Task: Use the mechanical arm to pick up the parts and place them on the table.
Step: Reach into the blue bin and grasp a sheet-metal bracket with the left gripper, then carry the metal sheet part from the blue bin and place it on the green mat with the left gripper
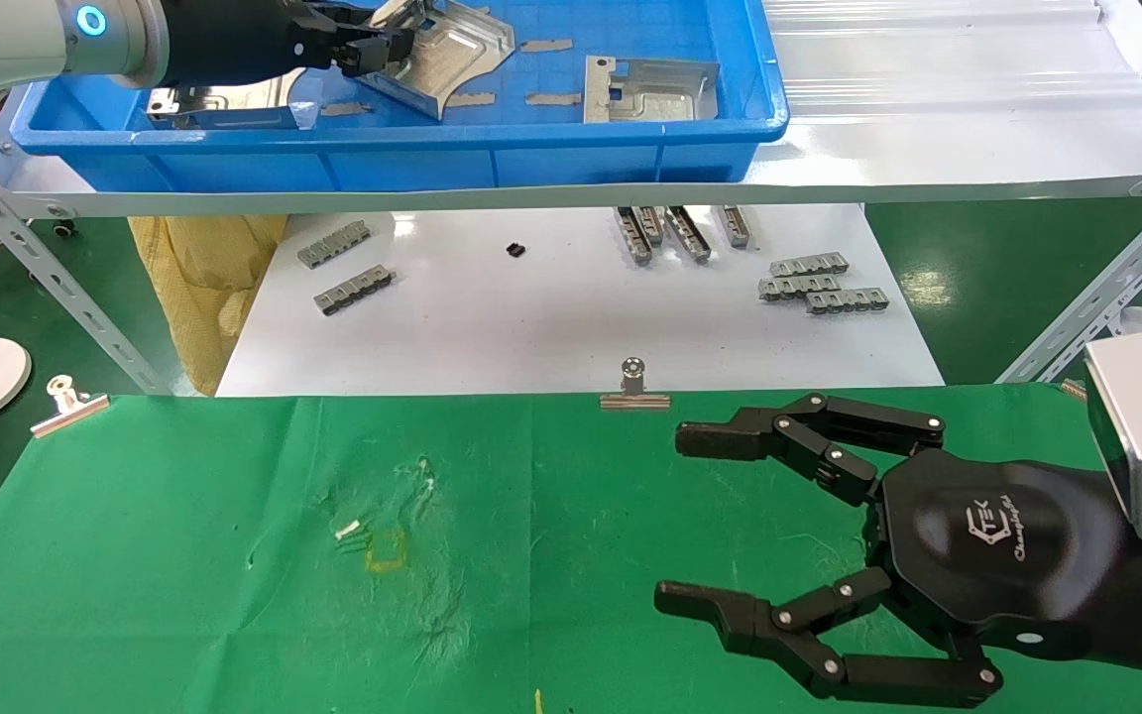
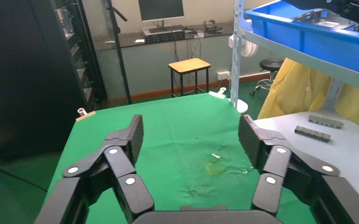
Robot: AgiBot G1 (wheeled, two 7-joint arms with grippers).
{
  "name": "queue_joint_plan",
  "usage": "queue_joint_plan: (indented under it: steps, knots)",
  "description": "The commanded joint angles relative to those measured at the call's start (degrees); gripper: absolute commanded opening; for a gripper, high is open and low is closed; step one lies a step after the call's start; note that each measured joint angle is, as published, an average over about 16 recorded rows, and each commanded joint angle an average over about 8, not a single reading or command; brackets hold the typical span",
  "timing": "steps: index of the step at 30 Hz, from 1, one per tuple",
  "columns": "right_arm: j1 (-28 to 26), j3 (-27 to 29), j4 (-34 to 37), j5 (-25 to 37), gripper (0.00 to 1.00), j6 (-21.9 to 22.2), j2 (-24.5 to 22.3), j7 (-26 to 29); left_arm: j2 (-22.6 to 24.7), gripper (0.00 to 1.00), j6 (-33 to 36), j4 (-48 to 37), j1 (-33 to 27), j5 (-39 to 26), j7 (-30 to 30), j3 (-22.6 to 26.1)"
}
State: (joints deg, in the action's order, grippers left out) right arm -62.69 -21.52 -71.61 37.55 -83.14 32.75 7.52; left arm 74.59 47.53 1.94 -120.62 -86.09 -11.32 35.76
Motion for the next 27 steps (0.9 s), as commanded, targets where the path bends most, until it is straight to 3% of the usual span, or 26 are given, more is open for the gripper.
queue_joint_plan:
  steps: [1, 15, 21, 27]
  knots:
    - [0.0, 0.0, 0.0, 0.0, 1.00, 0.0, 0.0, 0.0, 0.2, 0.00, -0.5, -0.2, 0.0, 0.0, 0.1, 0.0]
    - [0.0, 0.0, 0.0, 0.0, 1.00, 0.0, 0.0, 0.0, -1.2, 0.00, 2.5, 1.3, -0.6, 3.8, 3.0, -2.6]
    - [0.0, 0.0, 0.0, 0.0, 1.00, 0.0, 0.0, 0.0, -4.7, 0.00, 13.0, 4.5, -0.2, 7.8, 8.0, -5.1]
    - [0.0, 0.0, 0.0, 0.0, 1.00, 0.0, 0.0, 0.0, -8.8, 0.00, 29.3, 8.7, 0.8, 10.8, 14.1, -6.5]
